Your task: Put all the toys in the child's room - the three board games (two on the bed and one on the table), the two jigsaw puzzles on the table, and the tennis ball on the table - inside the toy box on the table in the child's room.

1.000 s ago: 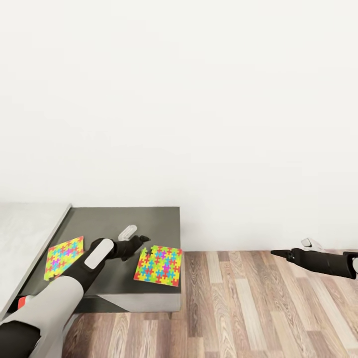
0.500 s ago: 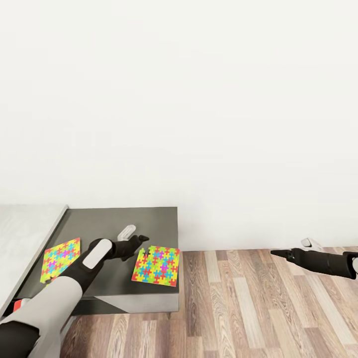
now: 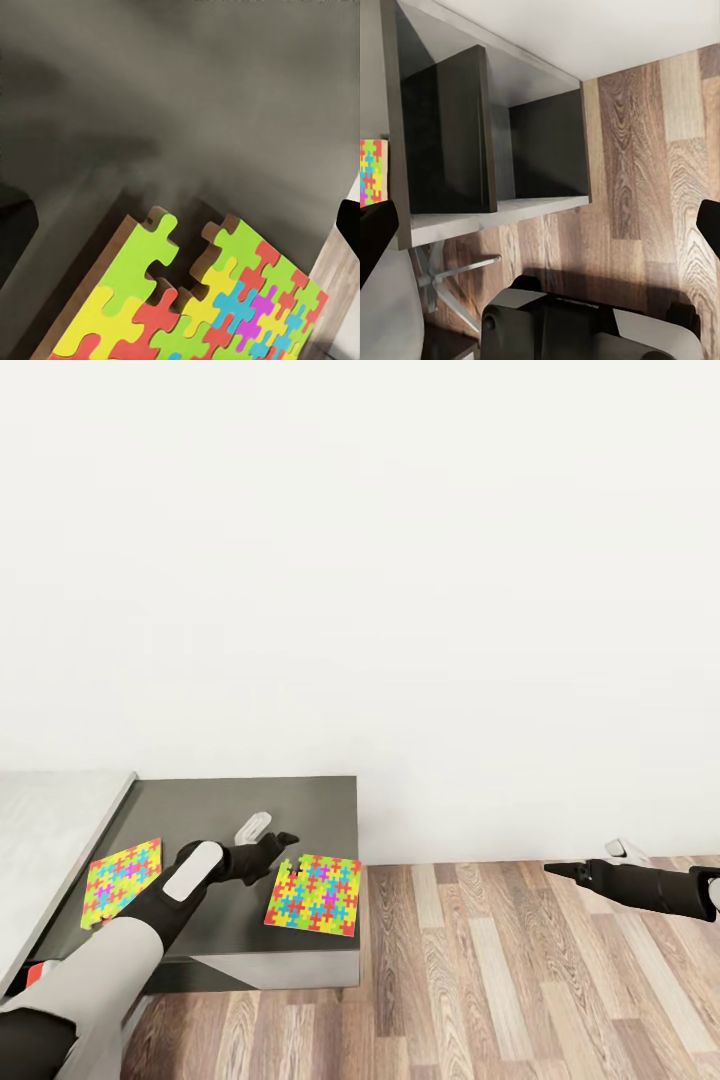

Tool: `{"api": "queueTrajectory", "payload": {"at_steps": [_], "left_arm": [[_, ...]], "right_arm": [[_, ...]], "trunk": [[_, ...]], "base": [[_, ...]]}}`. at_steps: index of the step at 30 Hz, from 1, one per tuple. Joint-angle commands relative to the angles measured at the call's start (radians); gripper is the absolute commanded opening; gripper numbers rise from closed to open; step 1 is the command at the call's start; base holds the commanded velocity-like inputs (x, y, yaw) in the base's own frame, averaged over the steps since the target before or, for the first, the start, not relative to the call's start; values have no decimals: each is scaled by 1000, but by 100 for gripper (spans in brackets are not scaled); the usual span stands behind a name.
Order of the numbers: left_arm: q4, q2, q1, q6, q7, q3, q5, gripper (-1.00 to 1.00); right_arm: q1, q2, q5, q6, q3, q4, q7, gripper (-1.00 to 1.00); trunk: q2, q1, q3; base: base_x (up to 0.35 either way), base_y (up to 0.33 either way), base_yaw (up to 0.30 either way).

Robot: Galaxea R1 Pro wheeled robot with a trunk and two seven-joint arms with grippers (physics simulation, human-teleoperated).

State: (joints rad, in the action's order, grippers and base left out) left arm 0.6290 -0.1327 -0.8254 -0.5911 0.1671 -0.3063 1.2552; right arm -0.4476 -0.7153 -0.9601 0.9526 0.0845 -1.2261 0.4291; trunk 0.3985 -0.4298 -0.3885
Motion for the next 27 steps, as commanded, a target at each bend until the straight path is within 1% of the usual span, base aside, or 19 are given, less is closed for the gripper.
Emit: {"api": "queueTrajectory", "payload": {"at_steps": [1, 7, 16, 27], "left_arm": [[-18, -2, 1, -2, 13, -5, -12, 100], [-16, -1, 5, -5, 17, -3, -11, 100], [-16, 0, 6, -7, 22, -2, -11, 100], [-15, 1, 6, -7, 24, -2, -11, 100]], "right_arm": [[-1, -1, 6, 2, 1, 0, 7, 100], [-1, 0, 6, 2, 1, 0, 7, 100], [0, 0, 6, 2, 1, 0, 7, 100], [-1, 0, 6, 2, 1, 0, 7, 100]], "trunk": [[1, -20, -2], [1, -20, -2], [1, -20, -2], [1, -20, -2]], "base": [[0, 0, 0], [-54, -9, 0], [-185, -31, 0], [-42, -5, 0]]}}
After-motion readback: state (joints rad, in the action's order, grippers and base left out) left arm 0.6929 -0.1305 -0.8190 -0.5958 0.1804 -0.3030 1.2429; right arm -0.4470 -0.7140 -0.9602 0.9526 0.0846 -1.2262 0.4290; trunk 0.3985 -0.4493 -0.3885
